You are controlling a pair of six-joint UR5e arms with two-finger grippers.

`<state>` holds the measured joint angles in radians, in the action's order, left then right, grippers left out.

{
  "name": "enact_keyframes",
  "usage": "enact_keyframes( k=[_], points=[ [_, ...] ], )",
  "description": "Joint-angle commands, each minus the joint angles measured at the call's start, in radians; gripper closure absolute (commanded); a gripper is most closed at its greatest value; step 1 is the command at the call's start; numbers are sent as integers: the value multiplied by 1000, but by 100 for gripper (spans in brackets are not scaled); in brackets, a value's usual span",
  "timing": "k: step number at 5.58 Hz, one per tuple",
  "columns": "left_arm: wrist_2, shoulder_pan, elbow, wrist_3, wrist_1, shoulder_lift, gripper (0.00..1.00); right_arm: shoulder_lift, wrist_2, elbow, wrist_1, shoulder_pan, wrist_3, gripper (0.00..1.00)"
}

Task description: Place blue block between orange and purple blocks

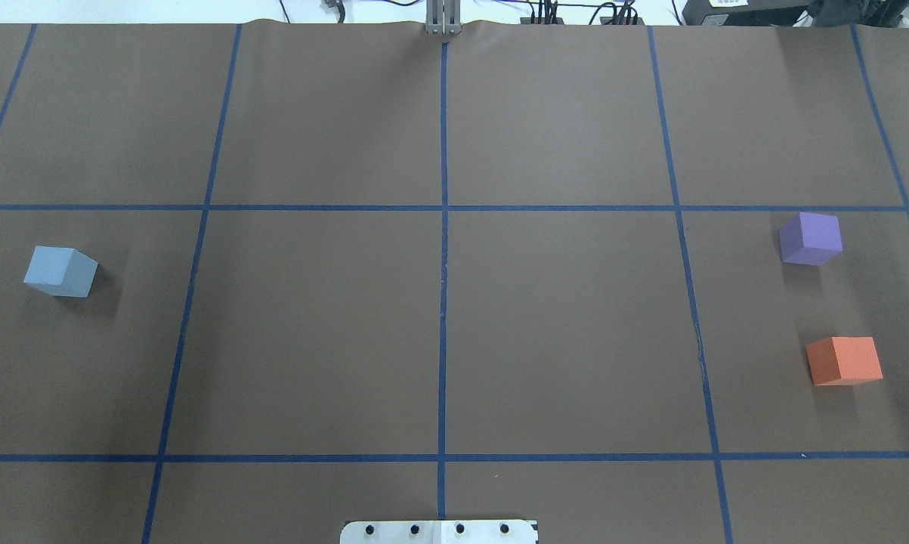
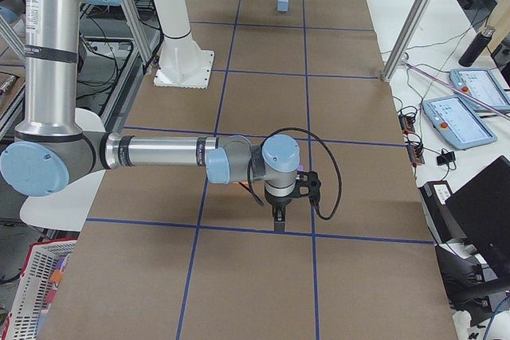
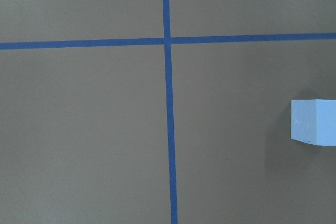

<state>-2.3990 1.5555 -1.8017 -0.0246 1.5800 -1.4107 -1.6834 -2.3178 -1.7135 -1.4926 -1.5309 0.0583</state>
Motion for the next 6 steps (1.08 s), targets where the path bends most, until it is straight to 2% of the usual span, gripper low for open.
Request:
enact_keyframes(
  k=[1, 3, 4, 5, 6],
  points=[
    [-3, 0, -7, -6, 21, -1, 0, 2, 0, 0, 0, 0, 0, 0],
    [-14, 0, -10, -11, 47, -20, 0, 4, -2, 0, 2, 0, 0, 0],
    [-2, 0, 13, -8, 151, -39, 0, 8, -2, 0, 2, 2, 2, 0],
    [-3, -2, 40, -14, 281, -101, 0, 13, -2, -5, 5, 0, 0, 0],
    [-9, -2, 82, -14, 378, -115, 0, 13, -3, 1, 71, 0, 3, 0]
  ],
)
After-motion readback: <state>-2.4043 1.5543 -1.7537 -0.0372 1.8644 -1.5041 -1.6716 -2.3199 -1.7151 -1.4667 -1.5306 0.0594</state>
